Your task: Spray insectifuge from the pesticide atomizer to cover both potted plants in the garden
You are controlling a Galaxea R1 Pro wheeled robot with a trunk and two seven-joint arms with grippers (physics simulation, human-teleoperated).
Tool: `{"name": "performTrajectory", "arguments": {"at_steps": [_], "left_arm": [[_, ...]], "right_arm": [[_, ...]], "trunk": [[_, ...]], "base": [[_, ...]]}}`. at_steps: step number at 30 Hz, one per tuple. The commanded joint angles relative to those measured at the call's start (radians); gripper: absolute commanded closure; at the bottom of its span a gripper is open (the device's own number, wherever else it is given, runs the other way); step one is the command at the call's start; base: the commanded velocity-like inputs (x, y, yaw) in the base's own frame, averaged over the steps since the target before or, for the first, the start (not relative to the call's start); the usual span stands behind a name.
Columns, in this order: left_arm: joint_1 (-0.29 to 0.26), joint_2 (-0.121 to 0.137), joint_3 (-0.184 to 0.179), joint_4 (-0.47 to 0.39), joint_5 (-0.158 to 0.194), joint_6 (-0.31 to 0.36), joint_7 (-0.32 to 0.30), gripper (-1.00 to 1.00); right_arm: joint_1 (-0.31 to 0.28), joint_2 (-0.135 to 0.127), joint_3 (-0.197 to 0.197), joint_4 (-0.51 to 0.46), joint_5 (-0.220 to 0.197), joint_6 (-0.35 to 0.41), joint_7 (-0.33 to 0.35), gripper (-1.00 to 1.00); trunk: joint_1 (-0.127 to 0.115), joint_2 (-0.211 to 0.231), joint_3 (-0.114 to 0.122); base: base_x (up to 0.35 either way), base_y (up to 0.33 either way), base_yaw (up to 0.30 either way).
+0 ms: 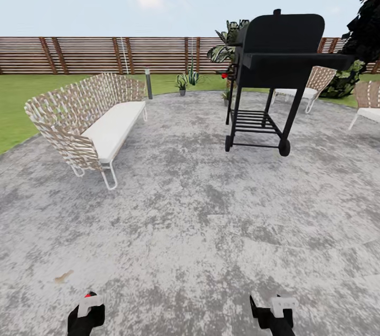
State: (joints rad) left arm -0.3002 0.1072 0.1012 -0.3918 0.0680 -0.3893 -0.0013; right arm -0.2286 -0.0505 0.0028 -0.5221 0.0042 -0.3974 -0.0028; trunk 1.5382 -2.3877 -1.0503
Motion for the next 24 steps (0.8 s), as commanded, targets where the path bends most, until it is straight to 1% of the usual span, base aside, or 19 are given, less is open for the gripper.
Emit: {"name": "performTrajectory", "arguments": {"at_steps": [1, 24], "left_arm": [[0.000, 0.000, -0.002, 0.001, 0.007, -0.003, 0.000, 1.00], [0.000, 0.000, -0.002, 0.001, 0.006, -0.003, 0.000, 1.00]], "right_arm": [[-0.001, 0.000, 0.000, 0.001, 0.000, -0.003, 0.000, -1.00], [0.000, 0.000, 0.000, 0.001, 0.000, -0.003, 0.001, -1.00]], "trunk": [[0.000, 0.000, -0.001], [0.000, 0.000, -0.001]], "base": [[0.340, 0.000, 0.000], [0.340, 0.000, 0.000]]}}
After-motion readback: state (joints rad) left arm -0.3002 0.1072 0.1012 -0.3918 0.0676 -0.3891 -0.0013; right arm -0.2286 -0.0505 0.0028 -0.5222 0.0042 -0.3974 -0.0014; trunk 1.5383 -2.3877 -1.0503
